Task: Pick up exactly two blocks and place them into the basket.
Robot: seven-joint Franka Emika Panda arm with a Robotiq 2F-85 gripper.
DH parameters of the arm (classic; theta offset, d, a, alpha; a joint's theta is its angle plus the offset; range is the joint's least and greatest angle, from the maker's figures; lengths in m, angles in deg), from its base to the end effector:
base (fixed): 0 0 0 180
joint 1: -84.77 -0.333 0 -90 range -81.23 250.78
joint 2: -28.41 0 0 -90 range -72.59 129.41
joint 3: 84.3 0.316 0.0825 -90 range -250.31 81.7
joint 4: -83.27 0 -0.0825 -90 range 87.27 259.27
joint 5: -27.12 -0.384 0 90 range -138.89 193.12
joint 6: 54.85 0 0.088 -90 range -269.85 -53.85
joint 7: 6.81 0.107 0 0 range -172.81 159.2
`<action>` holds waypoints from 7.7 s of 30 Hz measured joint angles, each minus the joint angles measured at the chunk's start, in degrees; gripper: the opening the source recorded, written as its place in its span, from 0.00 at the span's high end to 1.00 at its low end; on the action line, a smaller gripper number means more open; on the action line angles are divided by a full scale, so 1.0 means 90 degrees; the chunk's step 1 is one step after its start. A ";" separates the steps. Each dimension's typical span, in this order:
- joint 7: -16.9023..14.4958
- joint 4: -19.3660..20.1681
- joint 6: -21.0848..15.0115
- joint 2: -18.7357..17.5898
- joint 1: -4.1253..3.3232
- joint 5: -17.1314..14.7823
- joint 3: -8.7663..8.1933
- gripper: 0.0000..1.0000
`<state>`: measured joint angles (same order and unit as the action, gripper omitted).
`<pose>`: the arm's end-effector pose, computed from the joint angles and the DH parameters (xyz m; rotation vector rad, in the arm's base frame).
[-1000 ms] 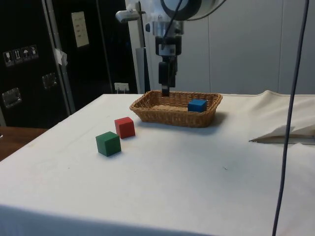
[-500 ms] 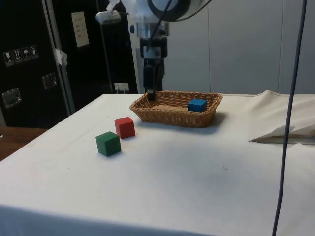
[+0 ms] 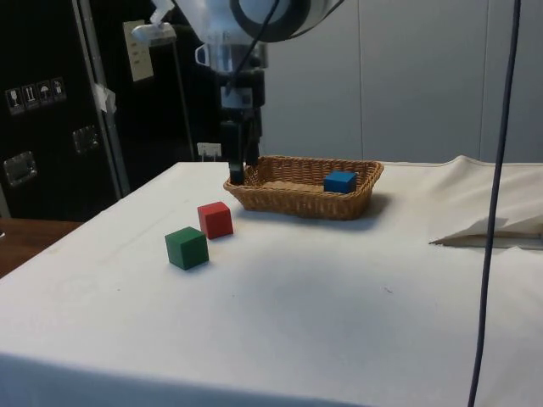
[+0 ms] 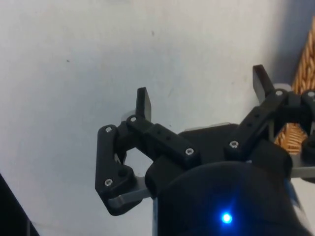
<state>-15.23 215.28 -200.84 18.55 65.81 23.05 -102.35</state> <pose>0.5332 0.0072 0.2832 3.1180 0.1749 0.1262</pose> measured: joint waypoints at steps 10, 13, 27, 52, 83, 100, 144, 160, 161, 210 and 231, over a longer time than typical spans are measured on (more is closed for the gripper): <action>0.0280 -0.0458 0.0102 -0.0350 -0.0013 0.0000 0.0286 0.00; 0.0407 -0.0649 0.0121 -0.0490 -0.0019 0.0000 0.0414 0.00; 0.0770 -0.1375 0.0261 -0.1070 -0.0038 0.0000 0.0789 0.00; 0.0809 -0.2260 0.0261 -0.2394 0.0000 -0.0019 0.0840 0.00; 0.0726 -0.3259 0.0509 -0.3259 0.0019 -0.0019 0.0694 0.00; 0.0707 -0.3291 0.0509 -0.3323 0.0019 -0.0006 0.0688 1.00; -0.0280 -0.2184 0.0713 -0.1776 0.0025 0.0019 -0.0299 1.00; -0.0834 -0.1929 0.0707 -0.1579 0.0070 -0.0006 -0.0859 1.00; -0.0891 -0.1916 0.0707 -0.1579 0.0083 -0.0006 -0.0917 1.00; -0.2540 -0.1458 -0.0051 -0.2355 0.0331 -0.1413 -0.1553 0.74; -0.2540 -0.1381 0.0032 -0.2139 0.0325 -0.1413 -0.1617 0.00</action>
<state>-38.09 202.85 -200.55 -0.70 68.73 10.33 -116.90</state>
